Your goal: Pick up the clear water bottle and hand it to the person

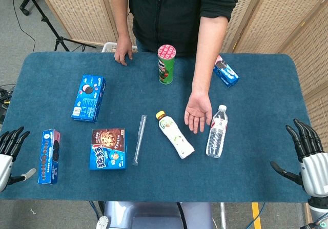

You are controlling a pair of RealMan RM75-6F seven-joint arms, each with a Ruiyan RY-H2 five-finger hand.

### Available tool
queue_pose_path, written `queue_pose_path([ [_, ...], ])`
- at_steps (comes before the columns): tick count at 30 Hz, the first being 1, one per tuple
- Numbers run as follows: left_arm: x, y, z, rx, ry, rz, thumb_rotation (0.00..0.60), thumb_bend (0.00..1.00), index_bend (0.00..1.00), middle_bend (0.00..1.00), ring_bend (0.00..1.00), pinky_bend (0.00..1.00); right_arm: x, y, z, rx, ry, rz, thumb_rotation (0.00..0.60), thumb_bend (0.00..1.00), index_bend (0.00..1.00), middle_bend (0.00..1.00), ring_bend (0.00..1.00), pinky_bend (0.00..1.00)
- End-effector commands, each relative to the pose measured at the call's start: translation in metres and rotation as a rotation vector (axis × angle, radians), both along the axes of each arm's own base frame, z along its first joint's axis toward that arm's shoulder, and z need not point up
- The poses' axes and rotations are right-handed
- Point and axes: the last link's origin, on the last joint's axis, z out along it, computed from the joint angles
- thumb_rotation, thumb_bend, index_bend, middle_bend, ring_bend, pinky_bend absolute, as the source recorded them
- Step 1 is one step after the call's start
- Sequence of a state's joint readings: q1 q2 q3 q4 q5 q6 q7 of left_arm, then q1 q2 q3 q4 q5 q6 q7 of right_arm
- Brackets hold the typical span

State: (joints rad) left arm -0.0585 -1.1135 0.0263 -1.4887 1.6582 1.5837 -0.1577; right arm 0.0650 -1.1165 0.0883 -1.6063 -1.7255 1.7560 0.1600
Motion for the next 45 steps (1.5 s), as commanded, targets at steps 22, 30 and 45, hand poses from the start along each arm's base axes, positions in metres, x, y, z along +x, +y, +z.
queue_pose_path([
  [22,0.001,0.008,0.0,0.015,-0.009,0.007,0.6,0.0,0.0,0.0,0.0,0.0,-0.039,-0.049,-0.061,0.485,0.572,0.047,0.6,0.2,0.15,0.12,0.01,0.07],
  [30,-0.005,0.021,-0.009,-0.015,0.019,0.055,0.6,0.0,0.0,0.0,0.0,0.0,-0.028,-0.089,-0.084,0.508,0.725,0.228,0.6,0.23,0.15,0.14,0.03,0.07],
  [45,-0.011,0.039,-0.021,-0.032,0.052,0.131,0.6,0.0,0.0,0.0,0.0,0.0,0.002,-0.134,-0.114,0.528,0.856,0.402,0.6,0.38,0.15,0.1,0.0,0.07],
])
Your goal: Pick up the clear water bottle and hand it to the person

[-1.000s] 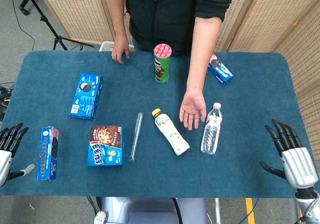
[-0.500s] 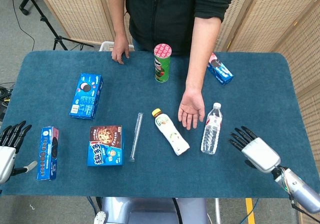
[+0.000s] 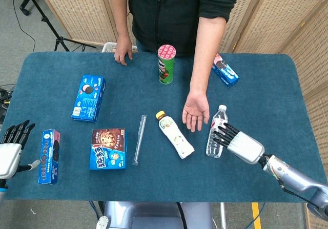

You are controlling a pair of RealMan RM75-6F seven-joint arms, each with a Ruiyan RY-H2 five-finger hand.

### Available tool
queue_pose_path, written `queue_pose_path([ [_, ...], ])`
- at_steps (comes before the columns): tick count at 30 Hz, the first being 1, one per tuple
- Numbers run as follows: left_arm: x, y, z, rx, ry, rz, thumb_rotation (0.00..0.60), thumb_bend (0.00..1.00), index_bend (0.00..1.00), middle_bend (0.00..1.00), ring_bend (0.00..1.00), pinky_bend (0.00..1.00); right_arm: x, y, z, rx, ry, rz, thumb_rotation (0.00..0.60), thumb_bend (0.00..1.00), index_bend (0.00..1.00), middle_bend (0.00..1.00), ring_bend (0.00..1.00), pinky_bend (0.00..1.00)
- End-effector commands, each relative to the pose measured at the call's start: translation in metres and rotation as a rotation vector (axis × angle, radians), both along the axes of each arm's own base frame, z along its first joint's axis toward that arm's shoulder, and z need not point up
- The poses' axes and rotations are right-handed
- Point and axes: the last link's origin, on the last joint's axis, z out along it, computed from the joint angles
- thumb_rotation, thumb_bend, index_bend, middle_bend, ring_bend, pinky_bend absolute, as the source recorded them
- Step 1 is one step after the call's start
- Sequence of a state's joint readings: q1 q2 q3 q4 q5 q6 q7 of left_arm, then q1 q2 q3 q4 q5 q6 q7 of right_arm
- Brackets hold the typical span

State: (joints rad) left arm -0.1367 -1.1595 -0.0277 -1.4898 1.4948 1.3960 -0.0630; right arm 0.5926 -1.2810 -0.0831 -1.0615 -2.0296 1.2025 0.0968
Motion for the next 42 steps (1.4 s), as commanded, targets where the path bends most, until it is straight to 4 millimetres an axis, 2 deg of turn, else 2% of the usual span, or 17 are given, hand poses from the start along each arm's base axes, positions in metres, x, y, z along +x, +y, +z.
queue_pose_path([
  [1,-0.001,0.002,-0.001,0.002,0.001,0.011,0.6,0.0,0.0,0.0,0.0,0.0,0.009,-0.009,-0.01,0.022,0.055,0.041,0.6,0.38,0.15,0.1,0.0,0.07],
  [11,-0.004,0.004,0.0,0.007,-0.004,0.028,0.6,0.0,0.0,0.0,0.0,0.0,0.026,-0.017,-0.035,0.043,0.115,0.082,0.6,0.44,0.15,0.05,0.0,0.07],
  [20,-0.003,0.004,0.0,0.005,-0.007,0.028,0.6,0.0,0.0,0.0,0.0,0.0,0.02,-0.03,-0.046,0.042,0.196,0.097,0.6,0.44,0.16,0.04,0.0,0.07],
  [22,-0.003,0.004,0.0,0.006,-0.005,0.027,0.6,0.0,0.0,0.0,0.0,0.0,0.02,-0.032,-0.048,0.042,0.182,0.102,0.6,0.48,0.21,0.11,0.01,0.07],
  [24,-0.003,0.004,-0.001,0.006,-0.005,0.027,0.6,0.0,0.0,0.0,0.0,0.0,0.019,-0.033,-0.048,0.048,0.167,0.103,0.6,0.55,0.31,0.21,0.07,0.09],
  [26,-0.003,0.004,-0.001,0.005,-0.004,0.028,0.6,0.0,0.0,0.0,0.0,0.0,0.017,-0.033,-0.049,0.055,0.16,0.109,0.6,0.62,0.4,0.32,0.17,0.17],
  [28,-0.002,0.004,-0.002,0.001,-0.004,0.027,0.6,0.0,0.0,0.0,0.0,0.0,0.014,-0.031,-0.052,0.068,0.147,0.103,0.6,0.72,0.48,0.45,0.3,0.3],
  [31,-0.002,0.003,-0.002,0.001,-0.006,0.026,0.6,0.0,0.0,0.0,0.0,0.0,0.01,-0.029,-0.052,0.07,0.106,0.092,0.6,0.83,0.6,0.56,0.41,0.42],
  [36,-0.001,0.003,-0.001,0.006,-0.012,0.023,0.6,0.0,0.0,0.0,0.0,0.0,0.004,-0.024,-0.042,0.049,0.041,0.081,0.6,0.88,0.65,0.59,0.44,0.44],
  [42,0.0,0.0,0.0,0.001,-0.018,0.013,0.6,0.0,0.0,0.0,0.0,0.0,-0.005,-0.005,-0.008,-0.022,-0.032,0.079,0.6,0.88,0.65,0.6,0.45,0.45],
])
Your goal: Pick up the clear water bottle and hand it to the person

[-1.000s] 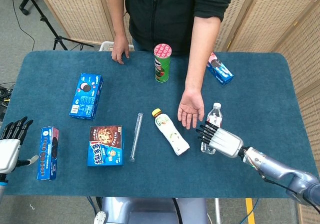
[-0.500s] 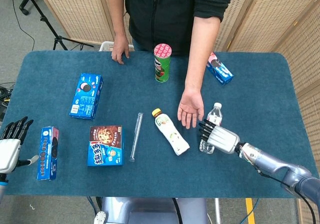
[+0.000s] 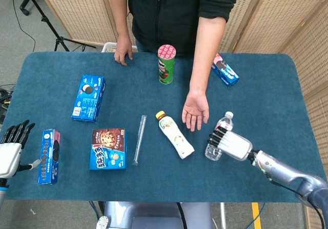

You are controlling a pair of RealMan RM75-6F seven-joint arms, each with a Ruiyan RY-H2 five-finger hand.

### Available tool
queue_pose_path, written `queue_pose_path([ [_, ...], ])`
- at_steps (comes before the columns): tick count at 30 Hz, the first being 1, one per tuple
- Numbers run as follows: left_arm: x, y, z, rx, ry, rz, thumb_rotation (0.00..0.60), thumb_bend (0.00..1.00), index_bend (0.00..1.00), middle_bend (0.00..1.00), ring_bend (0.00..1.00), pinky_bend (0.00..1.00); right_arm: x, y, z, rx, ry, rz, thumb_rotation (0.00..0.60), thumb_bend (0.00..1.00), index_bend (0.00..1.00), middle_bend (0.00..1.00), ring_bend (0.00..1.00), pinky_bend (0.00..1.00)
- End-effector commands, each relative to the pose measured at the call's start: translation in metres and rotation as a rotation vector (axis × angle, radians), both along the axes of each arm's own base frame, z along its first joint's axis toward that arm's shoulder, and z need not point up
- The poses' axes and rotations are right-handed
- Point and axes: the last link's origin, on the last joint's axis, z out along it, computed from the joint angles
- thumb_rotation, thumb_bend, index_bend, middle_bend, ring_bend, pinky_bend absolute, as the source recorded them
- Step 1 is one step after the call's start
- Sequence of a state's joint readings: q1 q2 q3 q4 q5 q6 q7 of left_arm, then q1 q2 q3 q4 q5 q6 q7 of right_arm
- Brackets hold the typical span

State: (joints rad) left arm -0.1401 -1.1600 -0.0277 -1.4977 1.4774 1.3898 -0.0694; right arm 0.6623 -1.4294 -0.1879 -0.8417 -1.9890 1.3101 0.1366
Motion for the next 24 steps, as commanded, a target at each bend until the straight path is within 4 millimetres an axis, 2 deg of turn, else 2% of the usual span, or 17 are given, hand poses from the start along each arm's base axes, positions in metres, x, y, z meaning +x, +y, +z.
queue_pose_path([
  [1,0.001,-0.001,0.001,0.0,-0.004,-0.005,0.6,0.0,0.0,0.0,0.0,0.0,-0.006,0.013,0.023,-0.05,-0.045,-0.013,0.6,0.88,0.65,0.6,0.45,0.45],
  [9,0.003,-0.004,0.005,0.003,-0.023,-0.02,0.6,0.0,0.0,0.0,0.0,0.0,-0.003,0.038,0.073,-0.197,-0.166,-0.044,0.6,0.88,0.65,0.61,0.46,0.45],
  [14,0.009,-0.003,0.009,0.008,-0.031,-0.036,0.6,0.0,0.0,0.0,0.0,0.0,0.01,0.051,0.09,-0.259,-0.238,-0.106,0.6,0.91,0.65,0.63,0.48,0.46],
  [16,0.015,-0.001,0.012,0.022,-0.039,-0.057,0.6,0.0,0.0,0.0,0.0,0.0,0.02,0.056,0.096,-0.283,-0.283,-0.149,0.6,0.94,0.66,0.63,0.49,0.47],
  [19,0.027,-0.002,0.015,0.037,-0.055,-0.084,0.6,0.0,0.0,0.0,0.0,0.0,0.054,0.063,0.101,-0.302,-0.357,-0.254,0.6,0.98,0.67,0.64,0.5,0.47],
  [23,0.031,-0.003,0.018,0.037,-0.064,-0.087,0.6,0.0,0.0,0.0,0.0,0.0,0.084,0.062,0.1,-0.322,-0.344,-0.287,0.6,1.0,0.67,0.64,0.5,0.48],
  [24,0.032,-0.004,0.02,0.041,-0.071,-0.086,0.6,0.0,0.0,0.0,0.0,0.0,0.097,0.059,0.098,-0.325,-0.345,-0.301,0.6,1.0,0.67,0.64,0.5,0.48],
])
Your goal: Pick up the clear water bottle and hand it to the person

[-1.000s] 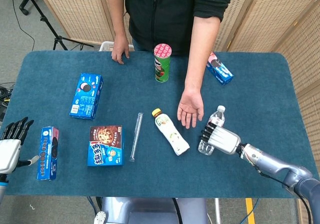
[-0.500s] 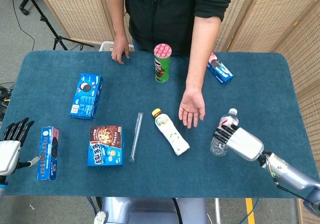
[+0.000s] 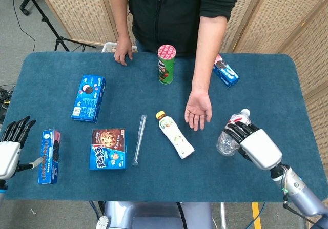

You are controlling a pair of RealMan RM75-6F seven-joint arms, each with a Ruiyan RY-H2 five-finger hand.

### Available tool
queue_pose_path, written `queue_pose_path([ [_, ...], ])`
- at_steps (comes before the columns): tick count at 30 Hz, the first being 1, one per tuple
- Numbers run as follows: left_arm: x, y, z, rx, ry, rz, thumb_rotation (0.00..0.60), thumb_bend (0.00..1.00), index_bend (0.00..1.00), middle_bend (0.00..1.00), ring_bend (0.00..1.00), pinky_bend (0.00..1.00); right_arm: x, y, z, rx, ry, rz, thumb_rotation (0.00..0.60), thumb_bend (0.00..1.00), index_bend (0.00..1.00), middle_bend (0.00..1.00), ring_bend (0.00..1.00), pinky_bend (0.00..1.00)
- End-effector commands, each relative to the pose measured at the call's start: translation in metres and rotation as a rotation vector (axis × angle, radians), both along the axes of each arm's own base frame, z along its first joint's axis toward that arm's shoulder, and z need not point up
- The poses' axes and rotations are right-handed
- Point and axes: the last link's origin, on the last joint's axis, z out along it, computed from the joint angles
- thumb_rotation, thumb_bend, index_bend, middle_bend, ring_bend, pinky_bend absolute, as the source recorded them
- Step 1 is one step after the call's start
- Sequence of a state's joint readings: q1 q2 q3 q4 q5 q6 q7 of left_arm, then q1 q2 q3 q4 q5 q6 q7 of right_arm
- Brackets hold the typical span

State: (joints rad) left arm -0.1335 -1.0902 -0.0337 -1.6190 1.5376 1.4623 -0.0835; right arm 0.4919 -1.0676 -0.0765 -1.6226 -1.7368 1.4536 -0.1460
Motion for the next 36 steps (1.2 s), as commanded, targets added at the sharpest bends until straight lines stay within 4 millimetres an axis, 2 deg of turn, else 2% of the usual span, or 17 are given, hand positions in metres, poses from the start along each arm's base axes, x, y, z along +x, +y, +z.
queue_pose_path([
  [1,0.002,-0.001,0.006,0.008,-0.012,-0.001,0.6,0.0,0.0,0.0,0.0,0.0,0.049,-0.008,0.009,-0.05,0.027,-0.114,0.6,1.0,0.67,0.64,0.5,0.48],
  [8,0.001,0.002,0.015,0.011,-0.025,0.013,0.6,0.0,0.0,0.0,0.0,0.0,0.099,-0.022,-0.004,-0.044,0.054,-0.168,0.6,1.0,0.68,0.65,0.5,0.48],
  [17,-0.003,0.005,0.017,0.0,-0.031,0.031,0.6,0.0,0.0,0.0,0.0,0.0,0.122,-0.039,-0.022,-0.041,0.073,-0.227,0.6,1.0,0.69,0.67,0.52,0.48],
  [24,-0.005,0.007,0.016,0.0,-0.024,0.041,0.6,0.0,0.0,0.0,0.0,0.0,0.157,-0.046,-0.038,-0.048,0.029,-0.265,0.6,1.0,0.72,0.71,0.58,0.48],
  [29,-0.006,0.007,0.016,0.001,-0.019,0.05,0.6,0.0,0.0,0.0,0.0,0.0,0.187,-0.057,-0.057,-0.083,0.04,-0.314,0.6,1.0,0.72,0.74,0.62,0.48],
  [36,-0.009,0.009,0.017,0.002,-0.022,0.061,0.6,0.0,0.0,0.0,0.0,0.0,0.208,-0.067,-0.078,-0.172,0.159,-0.411,0.6,1.0,0.72,0.75,0.63,0.48],
])
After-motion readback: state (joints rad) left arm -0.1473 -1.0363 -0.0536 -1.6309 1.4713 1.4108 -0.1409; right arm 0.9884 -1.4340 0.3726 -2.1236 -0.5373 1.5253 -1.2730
